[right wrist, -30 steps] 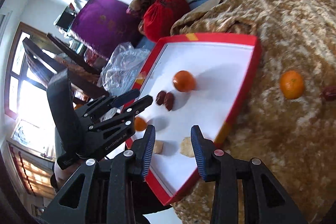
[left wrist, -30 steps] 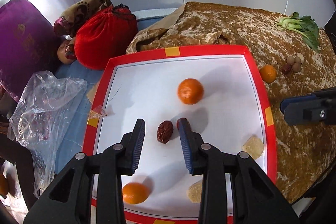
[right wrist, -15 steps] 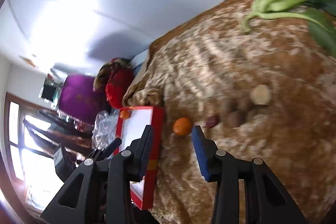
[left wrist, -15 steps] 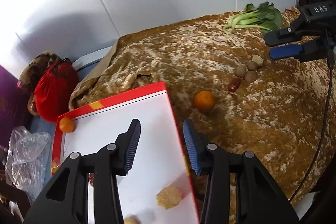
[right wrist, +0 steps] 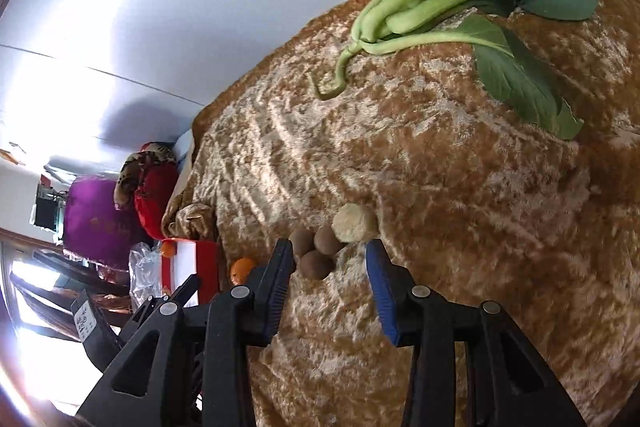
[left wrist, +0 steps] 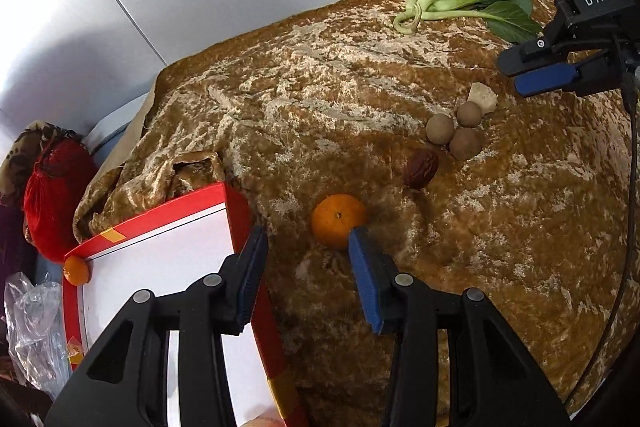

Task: Organize fruits
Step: 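Grasp a mandarin with the left gripper while the right gripper grasps a yam piece, then carry the mandarin and yam piece into the tray and open both grippers, then grasp the red date with the left gripper while the right gripper grasps a brown nut, then carry the date and nut into the tray and open both grippers, then grasp a brown nut with the left gripper while the right gripper grasps the last nut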

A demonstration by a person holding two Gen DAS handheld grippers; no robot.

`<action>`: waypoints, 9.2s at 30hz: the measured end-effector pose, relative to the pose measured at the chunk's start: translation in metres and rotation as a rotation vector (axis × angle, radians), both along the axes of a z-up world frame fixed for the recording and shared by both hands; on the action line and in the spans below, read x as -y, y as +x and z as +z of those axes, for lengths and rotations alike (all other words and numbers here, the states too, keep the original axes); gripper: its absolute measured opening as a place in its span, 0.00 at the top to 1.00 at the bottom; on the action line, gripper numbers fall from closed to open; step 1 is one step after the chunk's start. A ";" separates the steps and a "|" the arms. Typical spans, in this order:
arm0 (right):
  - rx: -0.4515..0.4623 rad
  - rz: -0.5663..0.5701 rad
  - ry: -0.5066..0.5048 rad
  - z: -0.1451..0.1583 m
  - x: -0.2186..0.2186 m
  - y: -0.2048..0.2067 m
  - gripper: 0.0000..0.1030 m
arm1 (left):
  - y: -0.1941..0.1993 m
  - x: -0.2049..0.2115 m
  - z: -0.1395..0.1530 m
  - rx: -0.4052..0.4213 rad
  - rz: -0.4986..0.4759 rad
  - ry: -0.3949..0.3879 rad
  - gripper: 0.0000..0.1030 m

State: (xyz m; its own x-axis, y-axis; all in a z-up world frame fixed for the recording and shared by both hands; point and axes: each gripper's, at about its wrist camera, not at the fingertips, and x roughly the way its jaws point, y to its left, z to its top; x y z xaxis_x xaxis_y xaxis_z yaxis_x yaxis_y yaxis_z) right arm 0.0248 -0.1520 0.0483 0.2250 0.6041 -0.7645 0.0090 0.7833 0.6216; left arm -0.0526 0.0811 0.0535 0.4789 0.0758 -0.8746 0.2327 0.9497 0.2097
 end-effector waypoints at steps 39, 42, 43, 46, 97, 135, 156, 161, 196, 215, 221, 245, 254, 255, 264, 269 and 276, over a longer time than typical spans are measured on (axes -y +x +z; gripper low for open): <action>-0.089 0.004 -0.056 -0.015 -0.018 0.018 0.70 | 0.014 0.006 -0.021 -0.086 -0.128 -0.136 0.69; -0.058 0.022 -0.031 -0.002 -0.022 0.014 0.70 | 0.006 0.001 -0.007 -0.052 -0.120 -0.155 0.69; -0.050 0.032 -0.014 0.001 -0.025 0.013 0.70 | 0.001 -0.001 -0.001 -0.036 -0.118 -0.158 0.69; -0.012 0.089 0.032 0.014 -0.043 0.007 0.70 | -0.013 -0.012 0.018 0.019 -0.109 -0.163 0.69; -0.034 0.091 -0.039 -0.004 -0.036 -0.003 0.66 | -0.009 0.021 0.011 0.092 -0.081 -0.011 0.64; -0.051 0.042 -0.078 -0.013 -0.037 0.008 0.79 | 0.031 0.054 -0.037 -0.065 -0.242 -0.187 0.83; 0.005 0.203 -0.004 0.007 -0.088 -0.017 0.79 | -0.013 -0.049 0.037 0.072 0.102 -0.259 0.84; 0.065 0.337 0.016 0.017 -0.136 -0.040 0.79 | -0.025 -0.103 0.044 0.107 0.249 -0.225 0.84; 0.276 0.707 -0.026 0.024 -0.259 -0.152 0.70 | -0.044 -0.152 0.021 0.030 0.351 0.005 0.81; 0.191 0.174 -0.063 0.047 -0.050 -0.044 0.60 | -0.003 -0.014 0.026 0.119 0.068 0.019 0.46; 0.074 0.150 -0.113 0.013 -0.036 -0.031 0.60 | 0.007 0.013 0.012 0.075 0.043 0.027 0.44; -0.014 0.119 -0.202 -0.027 -0.052 -0.016 0.73 | 0.013 0.020 0.004 0.040 -0.029 -0.042 0.44; -0.028 0.001 -0.065 0.001 0.022 -0.014 0.73 | 0.044 0.066 -0.007 0.048 -0.082 -0.048 0.44; -0.025 -0.004 -0.066 0.003 0.027 -0.014 0.73 | 0.044 0.071 -0.011 0.043 -0.096 -0.041 0.44; -0.050 -0.009 -0.050 0.000 0.041 -0.011 0.72 | 0.041 0.096 -0.016 0.054 -0.164 -0.032 0.44; -0.054 -0.008 -0.049 -0.001 0.040 -0.011 0.72 | 0.045 0.101 -0.022 0.047 -0.172 -0.033 0.44; -0.080 -0.025 -0.078 -0.013 0.037 -0.006 0.70 | 0.053 0.094 -0.027 0.031 -0.177 -0.096 0.45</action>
State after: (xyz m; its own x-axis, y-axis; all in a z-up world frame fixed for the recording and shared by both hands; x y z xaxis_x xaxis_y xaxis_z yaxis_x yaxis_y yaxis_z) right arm 0.0186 -0.1894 0.0350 0.1760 0.5368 -0.8252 0.0767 0.8282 0.5551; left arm 0.0008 -0.0130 0.0266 0.5039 -0.0954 -0.8585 0.3929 0.9104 0.1295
